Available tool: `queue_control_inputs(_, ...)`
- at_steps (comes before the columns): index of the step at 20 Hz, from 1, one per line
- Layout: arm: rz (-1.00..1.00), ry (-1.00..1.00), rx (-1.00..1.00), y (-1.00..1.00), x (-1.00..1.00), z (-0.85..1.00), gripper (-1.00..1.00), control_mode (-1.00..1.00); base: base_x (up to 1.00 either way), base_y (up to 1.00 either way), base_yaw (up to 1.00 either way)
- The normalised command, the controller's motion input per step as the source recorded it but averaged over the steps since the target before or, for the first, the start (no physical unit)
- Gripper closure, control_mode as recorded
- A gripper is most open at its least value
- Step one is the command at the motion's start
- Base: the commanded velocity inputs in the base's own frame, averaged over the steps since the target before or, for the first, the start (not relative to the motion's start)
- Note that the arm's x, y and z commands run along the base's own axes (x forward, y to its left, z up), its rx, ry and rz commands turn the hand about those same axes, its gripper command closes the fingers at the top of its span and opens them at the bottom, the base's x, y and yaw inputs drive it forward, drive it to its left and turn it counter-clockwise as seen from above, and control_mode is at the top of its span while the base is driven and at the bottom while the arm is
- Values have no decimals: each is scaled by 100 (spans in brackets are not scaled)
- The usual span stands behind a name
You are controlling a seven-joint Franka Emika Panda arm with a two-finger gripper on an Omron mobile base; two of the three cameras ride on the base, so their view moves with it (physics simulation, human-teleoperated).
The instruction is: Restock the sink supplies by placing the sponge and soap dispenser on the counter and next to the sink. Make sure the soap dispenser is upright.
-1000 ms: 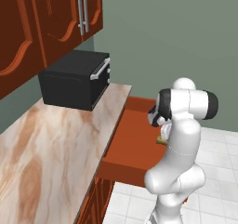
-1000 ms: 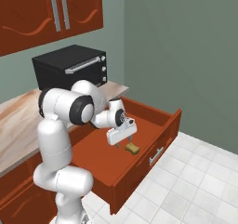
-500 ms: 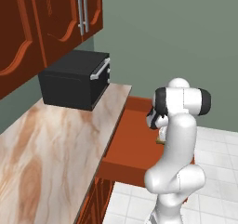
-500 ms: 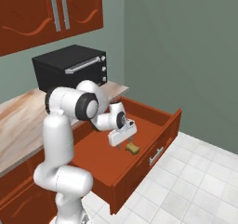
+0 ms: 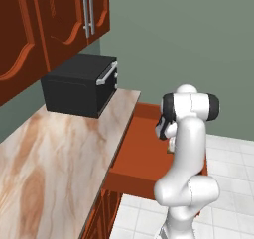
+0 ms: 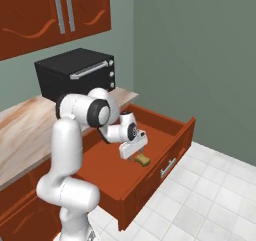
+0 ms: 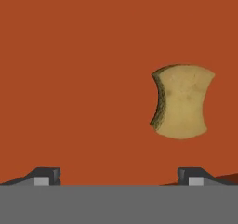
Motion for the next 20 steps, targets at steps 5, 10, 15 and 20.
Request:
queue_control_inputs(5,3,0,4,-15,34,-22,-100,-100,0,0,0)
queue_control_inputs(10,2,0,4,-9,29,-28,-100,-100,0,0,0)
queue_control_inputs(15,3,1,4,-11,21,-33,-100,-100,0,0,0)
queue_control_inputs(20,2,0,5,-8,18,-31,-100,-100,0,0,0)
